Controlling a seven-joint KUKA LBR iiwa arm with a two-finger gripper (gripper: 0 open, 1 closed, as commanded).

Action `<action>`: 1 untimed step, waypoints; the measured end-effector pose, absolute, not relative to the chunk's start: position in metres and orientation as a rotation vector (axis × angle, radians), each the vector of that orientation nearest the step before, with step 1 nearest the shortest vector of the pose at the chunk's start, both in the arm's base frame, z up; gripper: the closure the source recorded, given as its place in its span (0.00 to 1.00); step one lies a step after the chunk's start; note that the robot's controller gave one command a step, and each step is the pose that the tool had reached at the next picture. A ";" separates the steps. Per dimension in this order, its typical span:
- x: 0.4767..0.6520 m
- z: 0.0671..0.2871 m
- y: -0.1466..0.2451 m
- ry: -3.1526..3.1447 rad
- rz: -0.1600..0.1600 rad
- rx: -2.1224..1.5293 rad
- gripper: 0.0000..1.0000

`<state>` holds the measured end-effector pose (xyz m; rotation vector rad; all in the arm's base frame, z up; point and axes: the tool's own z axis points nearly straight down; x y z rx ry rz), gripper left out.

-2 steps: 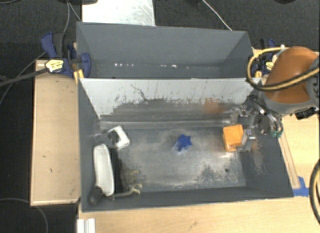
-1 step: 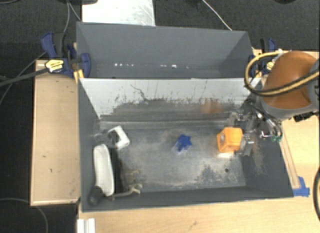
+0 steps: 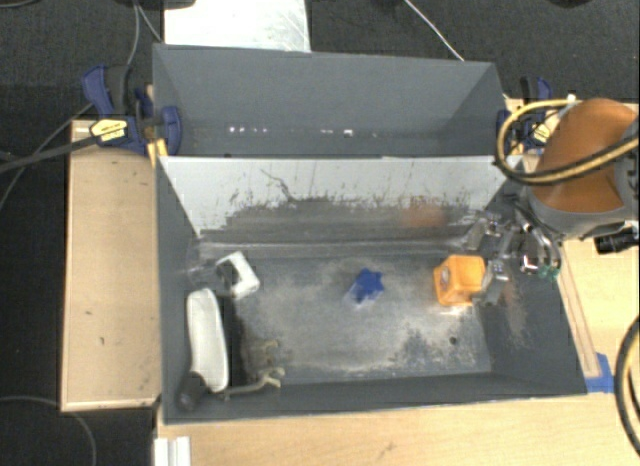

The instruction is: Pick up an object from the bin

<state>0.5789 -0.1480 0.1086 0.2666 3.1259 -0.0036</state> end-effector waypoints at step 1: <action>0.570 0.070 -0.135 3.135 0.001 -0.057 0.00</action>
Offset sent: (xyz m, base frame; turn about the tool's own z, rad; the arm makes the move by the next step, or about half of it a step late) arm -0.0017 0.0019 -0.0386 -0.1223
